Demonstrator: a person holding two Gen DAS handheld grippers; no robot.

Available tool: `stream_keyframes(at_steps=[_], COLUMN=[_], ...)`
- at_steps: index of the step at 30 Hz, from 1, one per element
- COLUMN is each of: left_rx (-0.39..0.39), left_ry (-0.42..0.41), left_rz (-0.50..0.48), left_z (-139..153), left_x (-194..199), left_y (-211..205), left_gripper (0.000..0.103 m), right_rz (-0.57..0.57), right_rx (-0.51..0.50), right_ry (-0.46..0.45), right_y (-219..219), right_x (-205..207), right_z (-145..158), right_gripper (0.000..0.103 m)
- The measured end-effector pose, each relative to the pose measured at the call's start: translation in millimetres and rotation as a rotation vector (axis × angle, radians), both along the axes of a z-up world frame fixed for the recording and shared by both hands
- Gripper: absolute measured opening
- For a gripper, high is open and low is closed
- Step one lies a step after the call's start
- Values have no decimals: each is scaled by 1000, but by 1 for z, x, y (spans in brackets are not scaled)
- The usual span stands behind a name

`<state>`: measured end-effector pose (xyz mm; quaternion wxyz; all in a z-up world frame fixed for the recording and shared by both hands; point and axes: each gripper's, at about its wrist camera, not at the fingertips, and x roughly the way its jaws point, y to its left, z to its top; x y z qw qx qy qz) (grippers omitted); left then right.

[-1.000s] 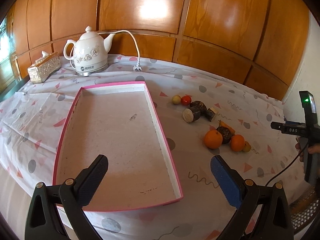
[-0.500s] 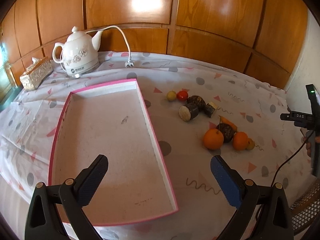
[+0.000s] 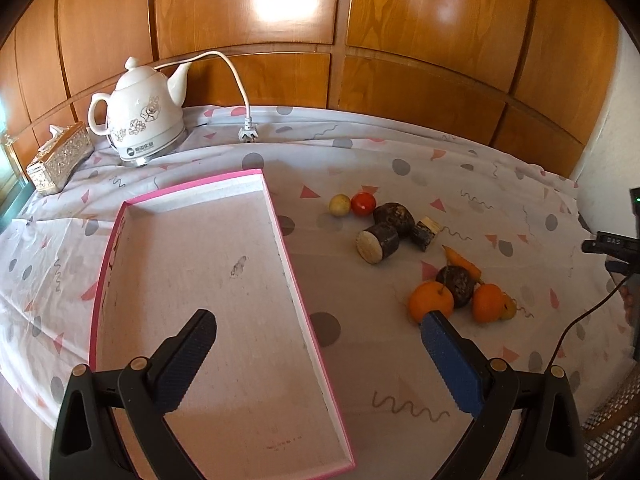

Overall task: Organize fruits
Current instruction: 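Move the left tool toward the dark cylindrical log piece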

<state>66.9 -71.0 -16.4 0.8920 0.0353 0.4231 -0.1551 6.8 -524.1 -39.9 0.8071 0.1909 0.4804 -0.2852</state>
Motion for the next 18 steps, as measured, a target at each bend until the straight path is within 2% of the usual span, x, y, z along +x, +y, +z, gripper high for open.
stream_keyframes(at_steps=[7,14,18], left_rx=[13,26,45], left_ry=[6,31,43], left_rz=[-27,-127,-169], left_z=[-2,-6,-10], left_x=[13,31,41], left_y=[-4,-19,-31], left_gripper=[98,75,71], right_rz=[-65,-233,-339], right_rx=[2,34,50], right_ry=[-6,-84,-125], right_y=[-13,-40,-55], right_x=[-7,-32,-49], right_z=[2,7,8], right_gripper=[93,93,92])
